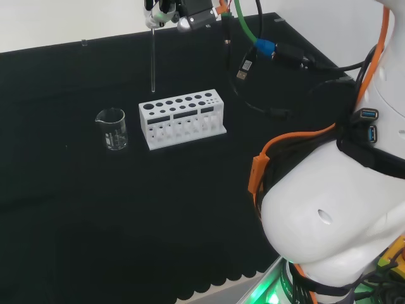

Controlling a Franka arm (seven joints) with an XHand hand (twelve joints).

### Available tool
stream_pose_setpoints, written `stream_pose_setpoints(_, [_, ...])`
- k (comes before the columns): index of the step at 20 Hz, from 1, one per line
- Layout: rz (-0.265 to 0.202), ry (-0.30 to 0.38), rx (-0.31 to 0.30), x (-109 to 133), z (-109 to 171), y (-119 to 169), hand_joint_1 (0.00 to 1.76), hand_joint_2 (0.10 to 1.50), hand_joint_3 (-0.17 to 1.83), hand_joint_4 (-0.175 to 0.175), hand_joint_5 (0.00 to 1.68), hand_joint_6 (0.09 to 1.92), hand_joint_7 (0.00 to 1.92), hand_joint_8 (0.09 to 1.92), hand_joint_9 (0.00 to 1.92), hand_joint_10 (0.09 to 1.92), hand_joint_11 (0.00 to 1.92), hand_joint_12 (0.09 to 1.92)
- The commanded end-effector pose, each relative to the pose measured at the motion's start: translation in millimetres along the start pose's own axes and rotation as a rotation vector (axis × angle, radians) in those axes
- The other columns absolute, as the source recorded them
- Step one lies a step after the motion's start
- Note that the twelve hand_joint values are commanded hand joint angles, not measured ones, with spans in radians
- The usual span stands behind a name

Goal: Stir in the beaker to the left of the white test tube rack with the glass rod.

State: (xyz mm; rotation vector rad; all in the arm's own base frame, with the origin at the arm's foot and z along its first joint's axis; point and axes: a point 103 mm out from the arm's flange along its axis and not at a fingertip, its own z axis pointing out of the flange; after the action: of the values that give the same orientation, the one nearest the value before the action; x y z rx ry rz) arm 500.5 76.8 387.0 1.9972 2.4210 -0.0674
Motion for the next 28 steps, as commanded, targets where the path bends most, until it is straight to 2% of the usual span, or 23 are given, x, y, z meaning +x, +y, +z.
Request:
stream_pose_setpoints(1, [-0.001, 0.018, -0.01, 2.4, -6.4, -3.0, 1.33, 1.02, -0.17, -0.175, 1.41, 0.12, 1.6, 0.09, 1.7, 0.29, 1.65, 0.41])
stream_pose_setpoints(7, [-0.016, 0.018, -0.022, 6.3, -9.9, -3.9, 1.33, 1.02, -0.17, -0.175, 1.42, 0.12, 1.61, 0.09, 1.7, 0.29, 1.65, 0.41])
stream_pose_setpoints(12, [-0.049, -0.004, -0.022, 32.4, -14.1, -3.6, 1.33, 1.02, -0.17, -0.175, 1.42, 0.11, 1.61, 0.09, 1.7, 0.29, 1.65, 0.41])
stream_pose_setpoints(21, [-0.091, 0.016, -0.03, 71.9, -12.7, -5.2, 1.33, 1.02, -0.17, -0.175, 1.42, 0.11, 1.61, 0.09, 1.7, 0.29, 1.65, 0.41])
stream_pose_setpoints(25, [-0.134, 0.021, -0.014, 88.8, -1.3, -2.6, 1.33, 1.02, -0.17, -0.175, 1.42, 0.11, 1.61, 0.09, 1.7, 0.29, 1.65, 0.41])
stream_pose_setpoints(28, [-0.148, 0.021, 0.005, 103.0, 9.7, -1.4, 1.33, 1.02, -0.17, -0.175, 1.42, 0.11, 1.61, 0.09, 1.7, 0.28, 1.65, 0.41])
